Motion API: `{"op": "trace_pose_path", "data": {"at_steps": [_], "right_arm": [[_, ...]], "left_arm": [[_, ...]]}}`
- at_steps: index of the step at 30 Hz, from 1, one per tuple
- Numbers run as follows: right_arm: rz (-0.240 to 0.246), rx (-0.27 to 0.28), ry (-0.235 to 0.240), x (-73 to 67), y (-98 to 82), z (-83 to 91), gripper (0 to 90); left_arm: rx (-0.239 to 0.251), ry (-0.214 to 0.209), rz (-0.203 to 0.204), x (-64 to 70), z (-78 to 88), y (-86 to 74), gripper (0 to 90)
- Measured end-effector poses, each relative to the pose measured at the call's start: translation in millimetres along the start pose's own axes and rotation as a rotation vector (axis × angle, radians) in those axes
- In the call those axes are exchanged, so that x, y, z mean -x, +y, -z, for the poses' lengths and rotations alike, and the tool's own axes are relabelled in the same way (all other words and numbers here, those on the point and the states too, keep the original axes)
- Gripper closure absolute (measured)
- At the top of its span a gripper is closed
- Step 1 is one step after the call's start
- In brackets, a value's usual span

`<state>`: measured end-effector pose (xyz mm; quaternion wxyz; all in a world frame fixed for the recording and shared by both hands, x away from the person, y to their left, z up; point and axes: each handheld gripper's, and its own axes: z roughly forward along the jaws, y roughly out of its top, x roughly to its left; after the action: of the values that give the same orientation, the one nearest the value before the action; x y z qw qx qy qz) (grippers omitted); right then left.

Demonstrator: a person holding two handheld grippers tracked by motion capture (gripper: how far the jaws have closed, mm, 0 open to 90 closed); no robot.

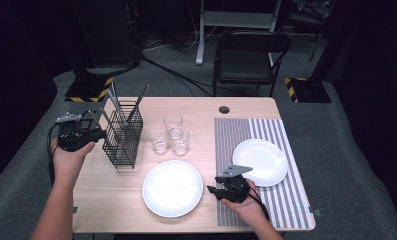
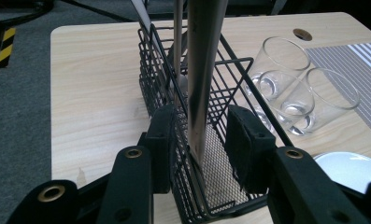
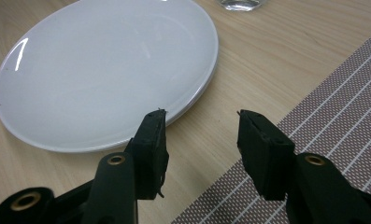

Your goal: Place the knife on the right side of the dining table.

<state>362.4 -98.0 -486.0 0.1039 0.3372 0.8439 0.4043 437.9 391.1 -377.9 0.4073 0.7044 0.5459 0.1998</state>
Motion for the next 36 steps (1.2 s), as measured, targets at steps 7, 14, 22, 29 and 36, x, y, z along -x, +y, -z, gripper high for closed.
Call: {"op": "trace_pose_path", "data": {"at_steps": [7,14,22,29,36], "right_arm": [[-0.007,-0.001,-0.003,0.6,-0.5,0.1,52.0],[-0.014,-0.004,-0.002,1.0,-1.2,-0.5,51.9],[-0.013,-0.009,-0.002,1.4,-1.5,-1.3,52.0],[-0.022,-0.012,-0.005,2.6,-2.2,-1.6,52.0],[-0.017,-0.015,-0.008,3.4,-2.4,-2.0,52.0]], "left_arm": [[-0.009,0.012,0.004,-0.8,-7.5,-1.5,65.5],[-0.01,0.002,0.016,-2.5,-14.6,-6.4,67.6],[-0.009,-0.004,0.009,-1.3,-17.8,-7.7,71.7],[-0.003,0.005,0.002,0.0,-19.5,-7.9,76.9],[0.001,0.006,-0.007,-0.7,-18.7,-9.7,79.7]]}}
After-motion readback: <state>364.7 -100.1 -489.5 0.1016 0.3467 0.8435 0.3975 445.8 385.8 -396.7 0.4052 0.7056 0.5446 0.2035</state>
